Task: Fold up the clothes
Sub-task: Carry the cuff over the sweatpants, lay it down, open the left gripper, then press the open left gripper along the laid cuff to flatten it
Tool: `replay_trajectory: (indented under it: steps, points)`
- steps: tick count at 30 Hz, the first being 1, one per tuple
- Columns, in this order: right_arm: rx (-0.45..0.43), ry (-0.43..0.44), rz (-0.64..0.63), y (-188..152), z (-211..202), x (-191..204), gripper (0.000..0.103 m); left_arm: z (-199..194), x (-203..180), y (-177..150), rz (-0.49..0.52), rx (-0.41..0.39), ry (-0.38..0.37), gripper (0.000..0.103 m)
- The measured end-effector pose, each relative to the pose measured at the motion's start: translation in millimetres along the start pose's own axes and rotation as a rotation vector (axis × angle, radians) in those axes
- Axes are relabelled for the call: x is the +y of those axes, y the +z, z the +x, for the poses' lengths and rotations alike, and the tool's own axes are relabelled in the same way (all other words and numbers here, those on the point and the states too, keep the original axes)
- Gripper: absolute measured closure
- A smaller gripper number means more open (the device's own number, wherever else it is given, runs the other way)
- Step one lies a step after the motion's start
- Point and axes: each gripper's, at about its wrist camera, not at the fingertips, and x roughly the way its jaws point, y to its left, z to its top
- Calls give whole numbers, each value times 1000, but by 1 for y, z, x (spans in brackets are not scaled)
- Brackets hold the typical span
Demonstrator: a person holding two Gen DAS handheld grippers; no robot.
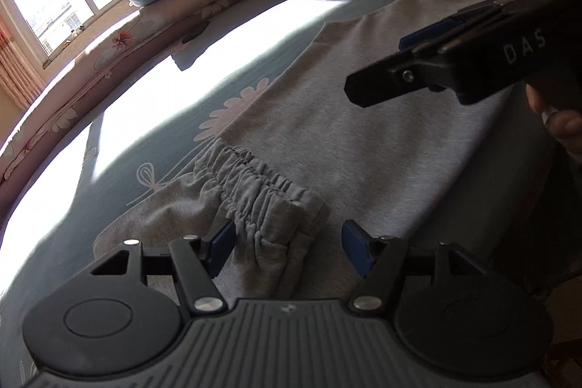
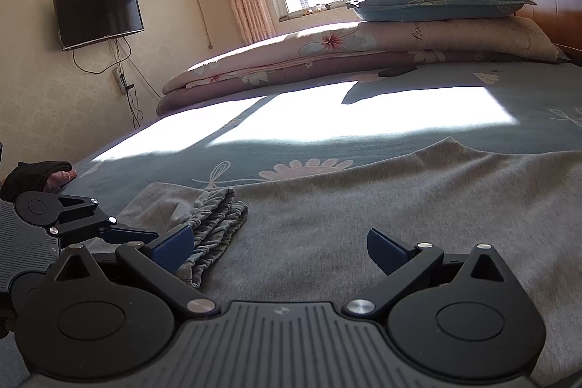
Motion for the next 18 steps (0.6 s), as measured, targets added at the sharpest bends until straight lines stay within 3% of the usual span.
replay_trajectory:
  steps: [2, 5, 9, 13, 15, 18]
  points:
    - [-17, 2, 15, 3, -5, -4, 0, -6, 4, 4, -10, -8, -1, 37]
    - [-37, 3, 43, 6, -12, -11, 0, -11, 26, 13, -127, -24, -15, 37]
    - [-54, 0, 89, 9, -19, -23, 0, 1, 81, 16, -501, -59, -98, 37]
    - [-43, 8, 139, 11, -18, -34, 0, 38, 114, 2, -823, -32, -202, 38]
    - [-28, 9, 168, 11, -16, -39, 0, 61, 116, -8, -910, 49, -241, 39]
    - [-11, 21, 211, 11, -14, -46, 0, 52, 120, -10, -933, 48, -236, 41]
